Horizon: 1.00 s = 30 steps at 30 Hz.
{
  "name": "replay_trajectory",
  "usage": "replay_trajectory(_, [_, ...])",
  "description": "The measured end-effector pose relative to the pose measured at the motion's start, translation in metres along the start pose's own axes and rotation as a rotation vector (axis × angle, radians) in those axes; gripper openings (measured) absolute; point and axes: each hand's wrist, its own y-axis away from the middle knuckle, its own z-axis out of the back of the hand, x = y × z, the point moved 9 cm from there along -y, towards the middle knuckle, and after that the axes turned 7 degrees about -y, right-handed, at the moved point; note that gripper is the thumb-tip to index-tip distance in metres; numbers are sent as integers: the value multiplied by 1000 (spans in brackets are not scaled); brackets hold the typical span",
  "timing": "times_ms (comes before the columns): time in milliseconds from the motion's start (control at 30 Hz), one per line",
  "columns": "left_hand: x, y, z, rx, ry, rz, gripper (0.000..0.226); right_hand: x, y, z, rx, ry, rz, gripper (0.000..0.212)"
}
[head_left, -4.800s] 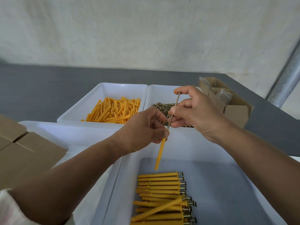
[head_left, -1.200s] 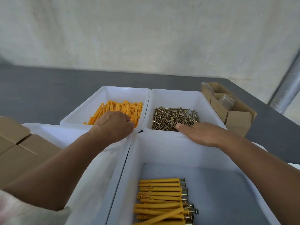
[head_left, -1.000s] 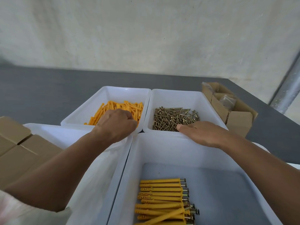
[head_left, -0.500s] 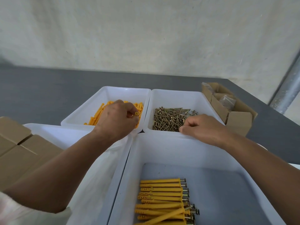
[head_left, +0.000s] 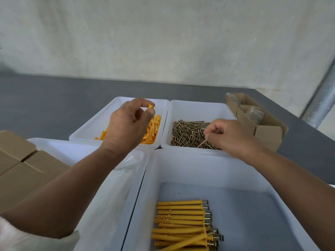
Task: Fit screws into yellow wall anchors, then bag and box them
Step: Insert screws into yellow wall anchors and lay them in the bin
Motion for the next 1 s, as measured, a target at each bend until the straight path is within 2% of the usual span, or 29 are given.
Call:
replay_trajectory(67, [-2, 1, -6, 70, 35, -12, 10, 5, -1, 10, -58, -131, 4, 11])
replay_trajectory(200, [-7, 7, -25, 246, 34, -47, 13, 13, 2, 24, -105, -582, -27, 13])
replay_trajectory(333, [-10, 12, -35, 335, 14, -96, 18, 20, 7, 26, -109, -807, -48, 11])
replay_trajectory(500, [-9, 13, -41, 374, -2, -118, 20, 27, 9, 22, -91, -836, -38, 11])
replay_trajectory(1000, [-10, 19, -48, 414, 15, -139, 17, 25, 9, 15, -79, -728, -27, 13])
